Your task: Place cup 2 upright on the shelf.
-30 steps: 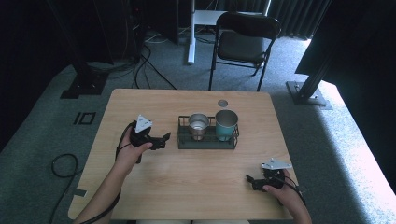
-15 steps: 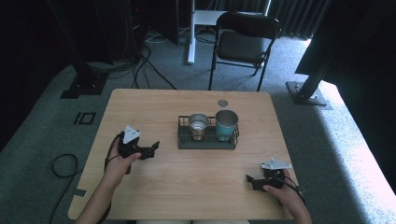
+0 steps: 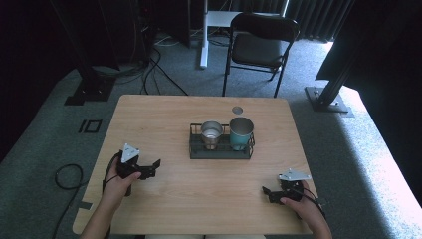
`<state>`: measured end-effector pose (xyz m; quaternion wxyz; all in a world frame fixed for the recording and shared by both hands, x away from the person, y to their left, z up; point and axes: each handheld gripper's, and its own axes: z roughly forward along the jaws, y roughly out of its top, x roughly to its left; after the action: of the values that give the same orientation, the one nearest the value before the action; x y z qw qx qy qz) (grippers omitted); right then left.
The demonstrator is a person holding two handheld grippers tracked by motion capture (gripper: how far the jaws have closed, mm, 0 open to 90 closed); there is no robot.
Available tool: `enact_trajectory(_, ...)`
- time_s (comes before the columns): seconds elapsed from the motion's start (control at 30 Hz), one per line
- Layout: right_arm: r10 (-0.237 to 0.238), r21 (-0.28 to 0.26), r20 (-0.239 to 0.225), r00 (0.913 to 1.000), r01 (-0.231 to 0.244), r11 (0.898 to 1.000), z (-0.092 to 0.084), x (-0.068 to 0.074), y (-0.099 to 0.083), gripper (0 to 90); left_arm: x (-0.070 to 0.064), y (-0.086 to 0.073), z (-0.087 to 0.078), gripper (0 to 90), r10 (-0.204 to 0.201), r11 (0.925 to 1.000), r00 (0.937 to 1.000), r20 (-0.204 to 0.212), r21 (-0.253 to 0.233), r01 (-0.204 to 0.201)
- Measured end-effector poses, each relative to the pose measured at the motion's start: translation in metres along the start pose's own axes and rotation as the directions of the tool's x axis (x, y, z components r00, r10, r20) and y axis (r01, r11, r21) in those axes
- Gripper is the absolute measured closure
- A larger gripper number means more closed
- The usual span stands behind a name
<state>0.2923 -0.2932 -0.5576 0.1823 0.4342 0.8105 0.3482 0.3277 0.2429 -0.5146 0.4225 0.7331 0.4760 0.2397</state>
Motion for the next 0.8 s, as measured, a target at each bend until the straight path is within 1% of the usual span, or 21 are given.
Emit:
enact_trajectory(0.07,0.000,0.000,0.000,1.0000,0.000,1.000,0.000,0.000,0.000,11.2,0.002,-0.004,-0.002,2.5,-0.004,1.0000,1.0000,-0.003,0.002,0.004)
enact_trajectory(0.17,0.000,0.000,0.000,1.0000,0.000,1.000,0.000,0.000,0.000,11.2,0.004,-0.010,-0.004,2.5,0.001,0.9998,1.0000,-0.008,0.020,-0.001)
enact_trajectory(0.2,0.000,0.000,0.000,1.0000,0.000,1.000,0.000,0.000,0.000,11.2,0.005,-0.013,-0.005,2.5,-0.005,0.9997,0.9999,-0.011,0.024,0.005)
enact_trajectory(0.27,0.000,0.000,0.000,1.0000,0.000,1.000,0.000,0.000,0.000,11.2,0.006,-0.014,-0.006,2.5,-0.005,0.9995,0.9999,-0.011,0.031,0.005)
enact_trajectory(0.3,0.000,0.000,0.000,1.0000,0.000,1.000,0.000,0.000,0.000,11.2,0.008,-0.019,-0.007,2.5,-0.018,0.9993,0.9998,-0.013,0.033,0.018)
enact_trajectory(0.4,0.001,0.000,0.000,1.0000,-0.001,1.000,0.000,0.000,0.000,11.2,0.009,-0.024,-0.009,2.5,-0.033,0.9989,0.9993,-0.019,0.033,0.033)
enact_trajectory(0.5,0.001,0.000,0.000,1.0000,-0.001,1.000,0.000,0.000,0.000,11.2,0.011,-0.028,-0.011,2.5,-0.041,0.9984,0.9985,-0.035,0.037,0.043)
enact_trajectory(0.57,0.000,0.000,0.000,1.0000,0.000,1.000,0.000,0.000,0.000,11.2,0.013,-0.032,-0.012,2.5,-0.049,0.9979,0.9982,-0.033,0.041,0.051)
enact_trajectory(0.6,0.000,-0.001,0.000,1.0000,0.000,1.000,0.000,0.000,0.000,11.2,0.013,-0.035,-0.014,2.5,-0.046,0.9976,0.9983,-0.034,0.051,0.048)
enact_trajectory(0.67,0.000,0.000,0.000,1.0000,0.000,1.000,0.000,0.000,0.000,11.3,0.016,-0.038,-0.017,2.5,-0.056,0.9973,0.9972,-0.049,0.044,0.058)
enact_trajectory(0.73,0.000,-0.001,0.000,1.0000,0.000,1.000,0.000,0.000,0.000,11.2,0.017,-0.040,-0.019,2.5,-0.069,0.9965,0.9965,-0.047,0.044,0.071)
enact_trajectory(0.8,0.000,-0.001,0.000,1.0000,0.000,1.000,0.000,0.000,0.000,11.2,0.018,-0.042,-0.020,2.5,-0.067,0.9966,0.9964,-0.051,0.044,0.070)
